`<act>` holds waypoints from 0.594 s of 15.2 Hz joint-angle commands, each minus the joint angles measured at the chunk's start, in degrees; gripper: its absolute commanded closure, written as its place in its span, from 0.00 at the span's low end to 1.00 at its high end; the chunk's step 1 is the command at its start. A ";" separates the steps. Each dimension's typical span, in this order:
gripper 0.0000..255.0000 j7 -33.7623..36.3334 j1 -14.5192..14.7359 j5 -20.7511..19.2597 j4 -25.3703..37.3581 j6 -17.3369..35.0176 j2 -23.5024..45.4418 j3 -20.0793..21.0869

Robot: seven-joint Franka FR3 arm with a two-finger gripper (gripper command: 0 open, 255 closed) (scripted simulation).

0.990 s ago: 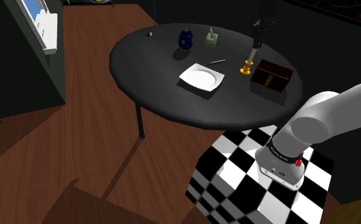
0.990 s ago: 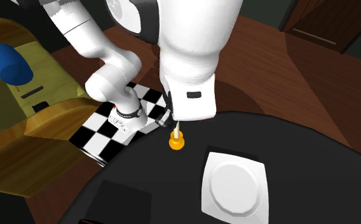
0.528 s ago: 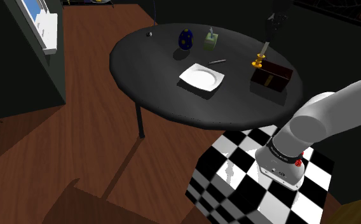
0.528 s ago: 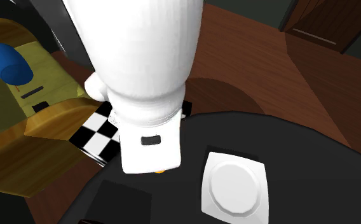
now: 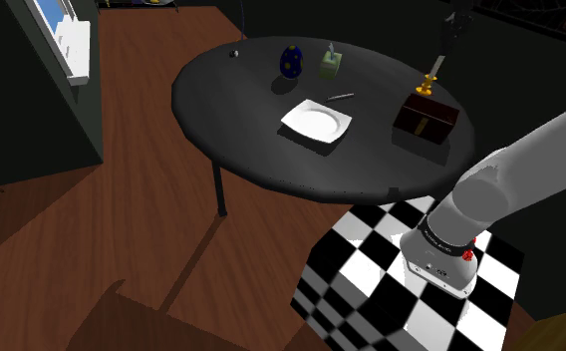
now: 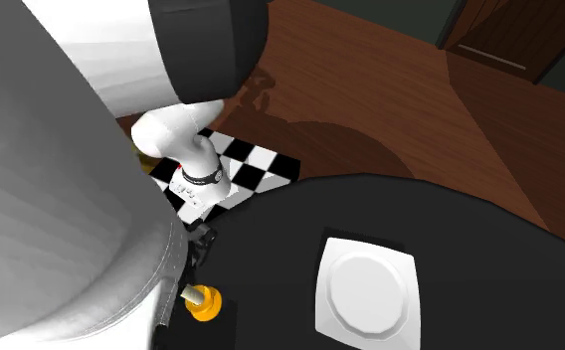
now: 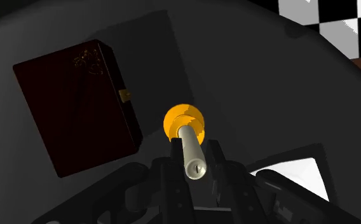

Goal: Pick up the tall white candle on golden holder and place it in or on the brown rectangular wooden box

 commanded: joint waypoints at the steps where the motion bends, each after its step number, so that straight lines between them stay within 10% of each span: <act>1: 1.00 -3.62 -0.61 0.60 3.79 -0.31 3.31 -2.41; 9: 1.00 -19.62 -6.29 7.89 21.48 -2.77 19.93 -11.62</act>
